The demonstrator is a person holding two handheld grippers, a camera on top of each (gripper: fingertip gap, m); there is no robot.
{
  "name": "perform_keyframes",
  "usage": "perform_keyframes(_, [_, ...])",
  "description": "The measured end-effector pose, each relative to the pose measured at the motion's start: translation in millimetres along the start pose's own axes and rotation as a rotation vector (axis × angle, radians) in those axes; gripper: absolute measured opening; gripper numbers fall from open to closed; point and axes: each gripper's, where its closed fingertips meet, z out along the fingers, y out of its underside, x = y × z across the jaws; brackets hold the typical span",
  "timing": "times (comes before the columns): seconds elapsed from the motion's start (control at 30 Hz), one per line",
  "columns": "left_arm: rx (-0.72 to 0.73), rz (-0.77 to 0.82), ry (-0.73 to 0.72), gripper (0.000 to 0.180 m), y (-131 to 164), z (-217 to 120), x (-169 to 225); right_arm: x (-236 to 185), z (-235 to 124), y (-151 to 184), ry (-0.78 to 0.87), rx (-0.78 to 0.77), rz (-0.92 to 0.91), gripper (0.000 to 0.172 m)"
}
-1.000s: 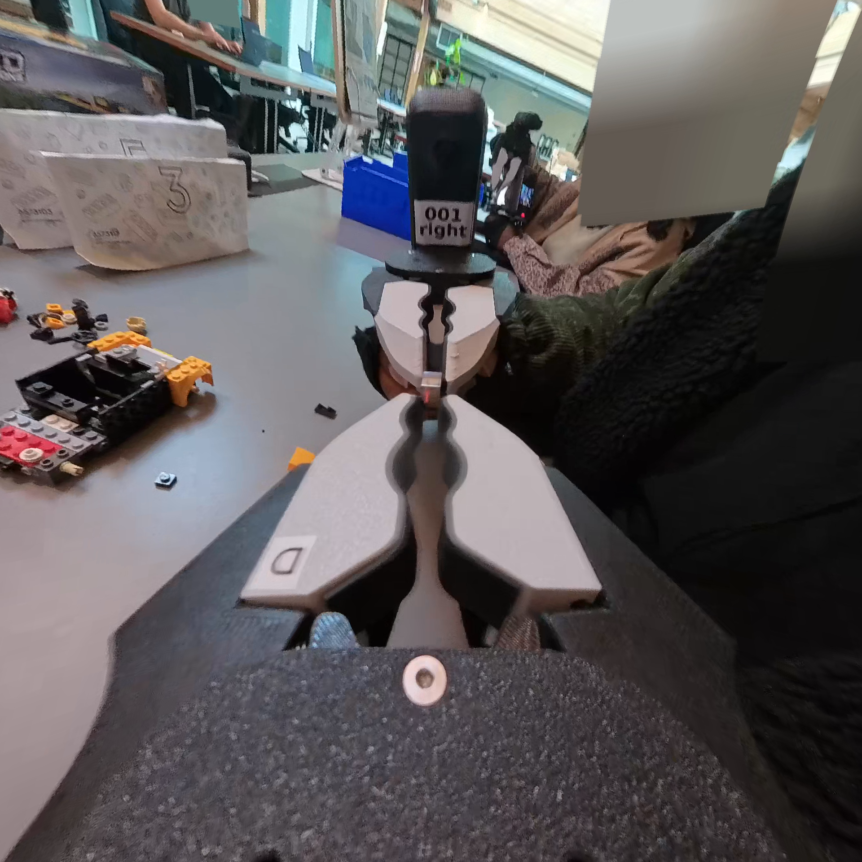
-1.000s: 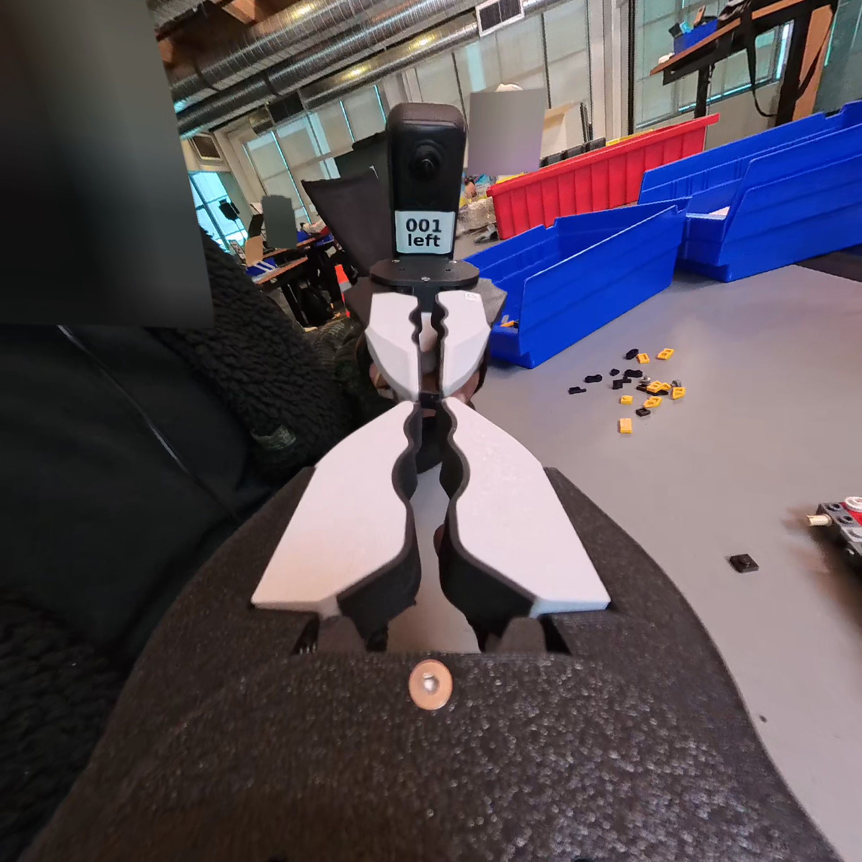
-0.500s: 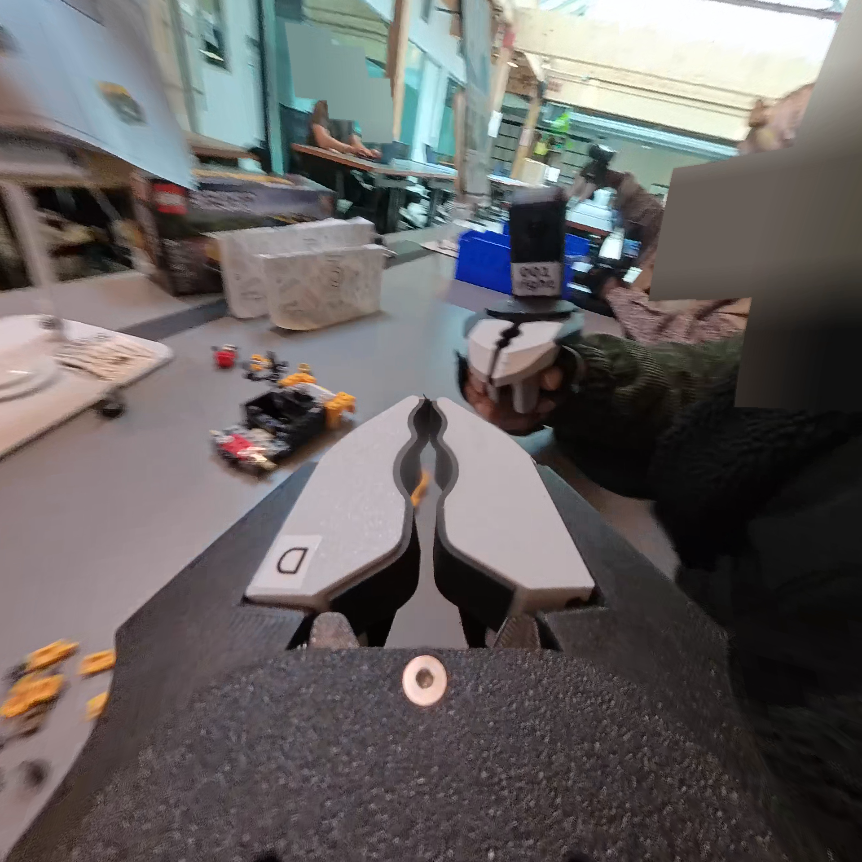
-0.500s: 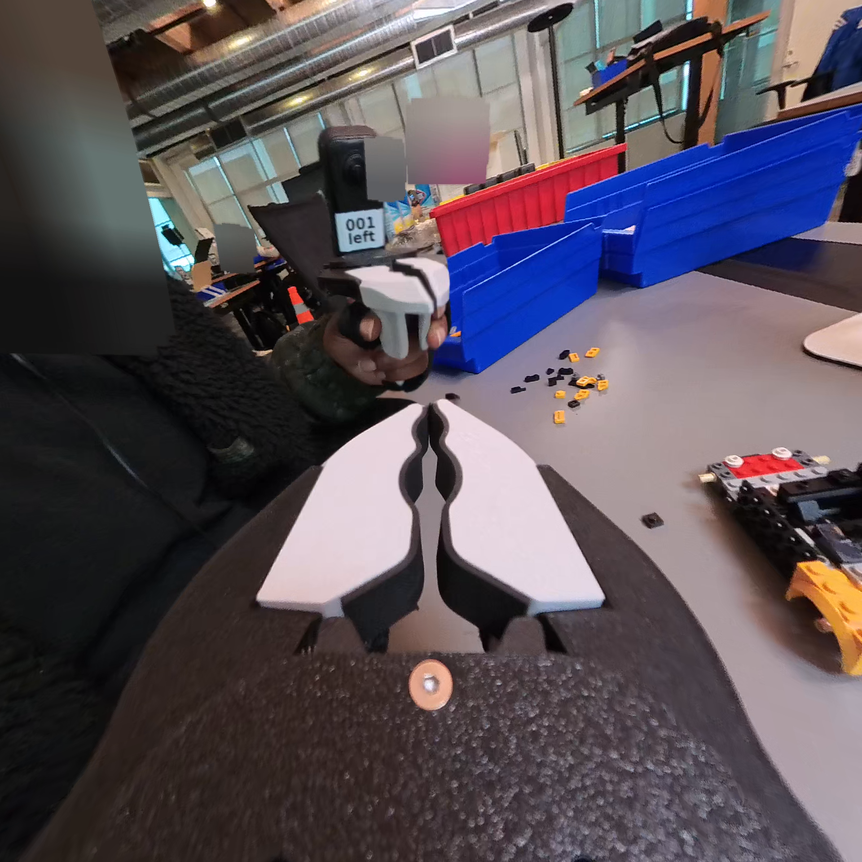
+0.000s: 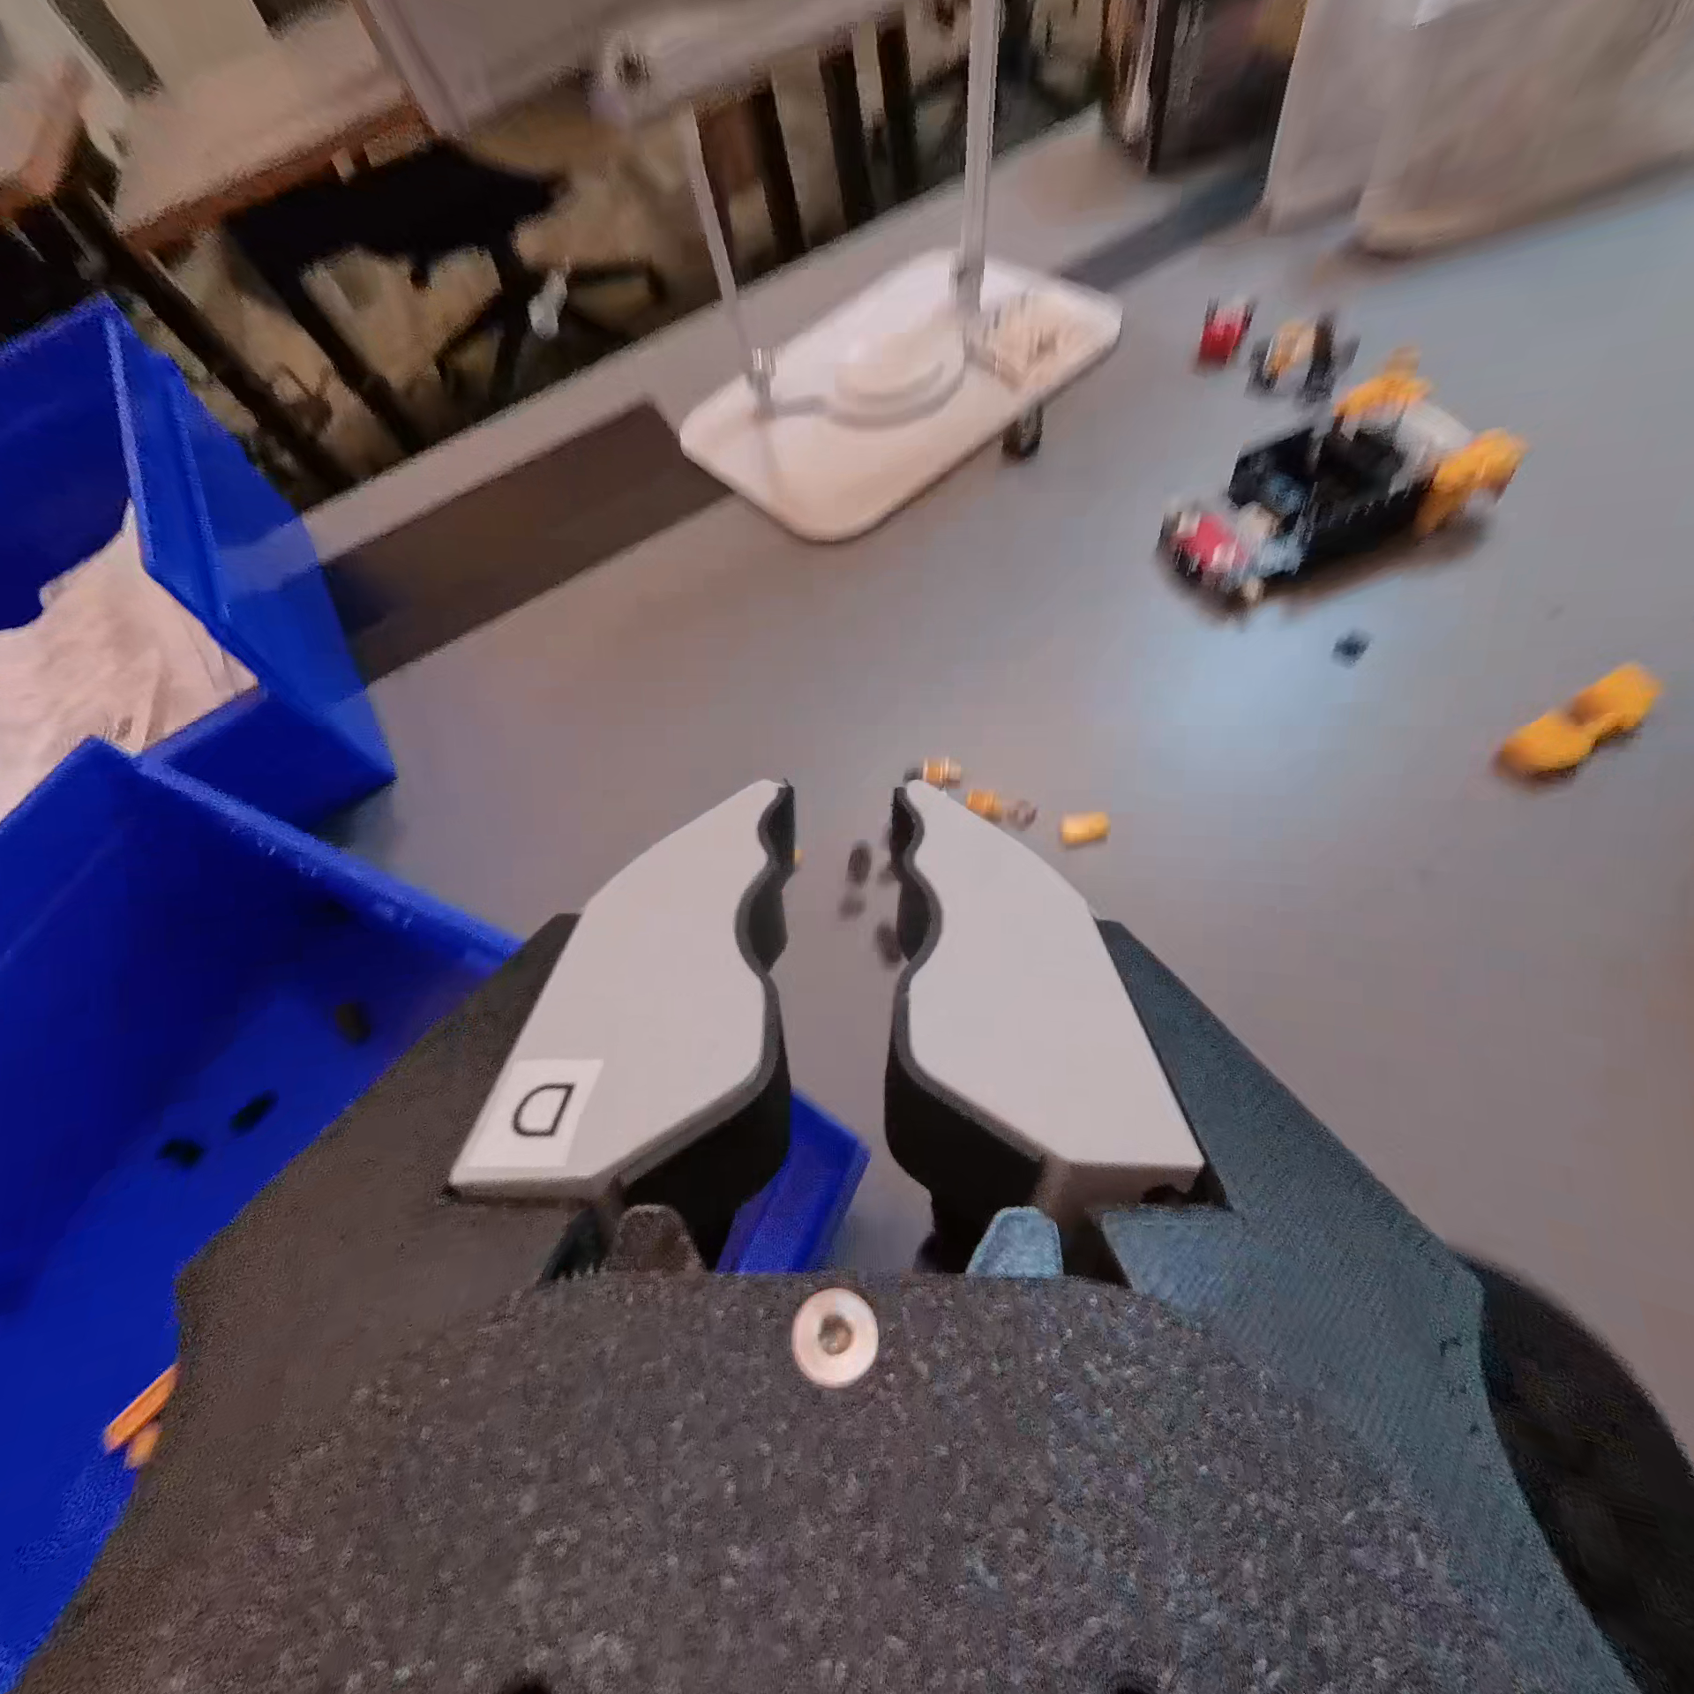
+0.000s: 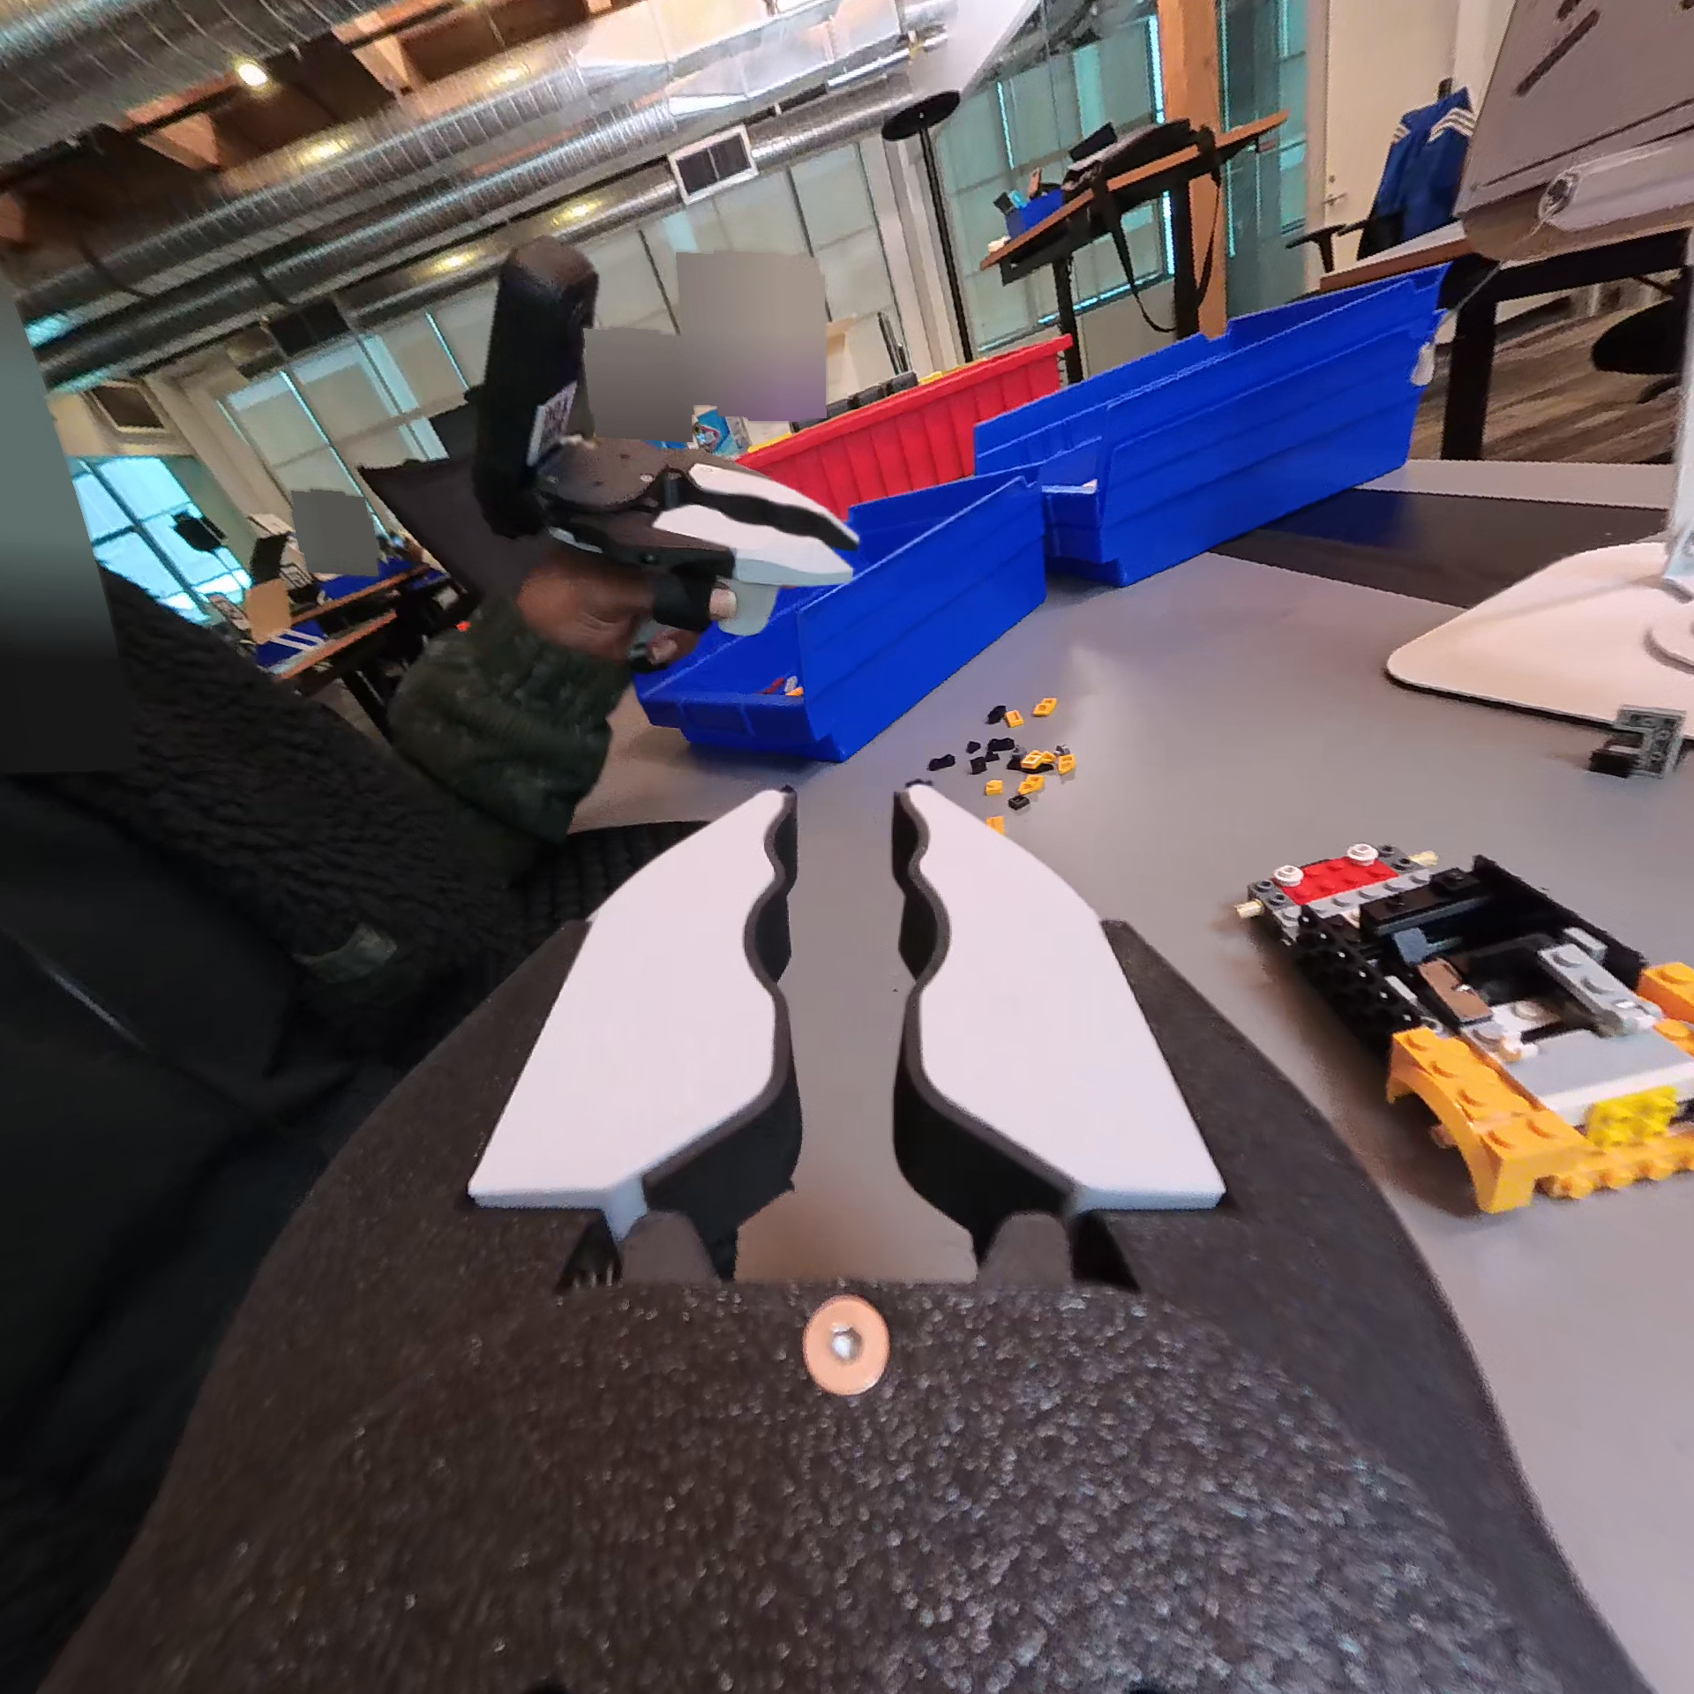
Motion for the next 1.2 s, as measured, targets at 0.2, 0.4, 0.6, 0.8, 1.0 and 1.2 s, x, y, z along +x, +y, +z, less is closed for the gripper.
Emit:
perform_keyframes(0.2, [-0.535,0.065,0.192,0.008,86.3,-28.7,21.7,-2.3,0.3,3.1,0.010,-0.032,-0.043,0.023])
perform_keyframes(0.4, [-0.704,-0.018,0.219,0.027,139.5,-28.8,35.3,-2.8,1.2,5.3,0.000,-0.042,-0.021,0.023])
perform_keyframes(0.6, [-0.704,-0.087,0.262,0.011,146.5,-15.8,39.6,-0.8,0.7,5.1,0.007,-0.036,-0.004,0.021])
perform_keyframes(0.8, [-0.631,-0.019,0.297,0.008,137.0,-15.7,44.7,1.1,2.6,10.4,0.007,-0.057,0.014,0.020])
perform_keyframes(1.0, [-0.297,-0.034,0.279,0.008,73.0,-24.3,32.8,0.0,0.5,6.8,0.021,-0.040,-0.060,0.021])
perform_keyframes(1.2, [-0.125,-0.080,0.087,0.008,49.2,-38.6,-14.4,15.4,-1.2,12.4,0.204,-0.132,-0.291,0.043])
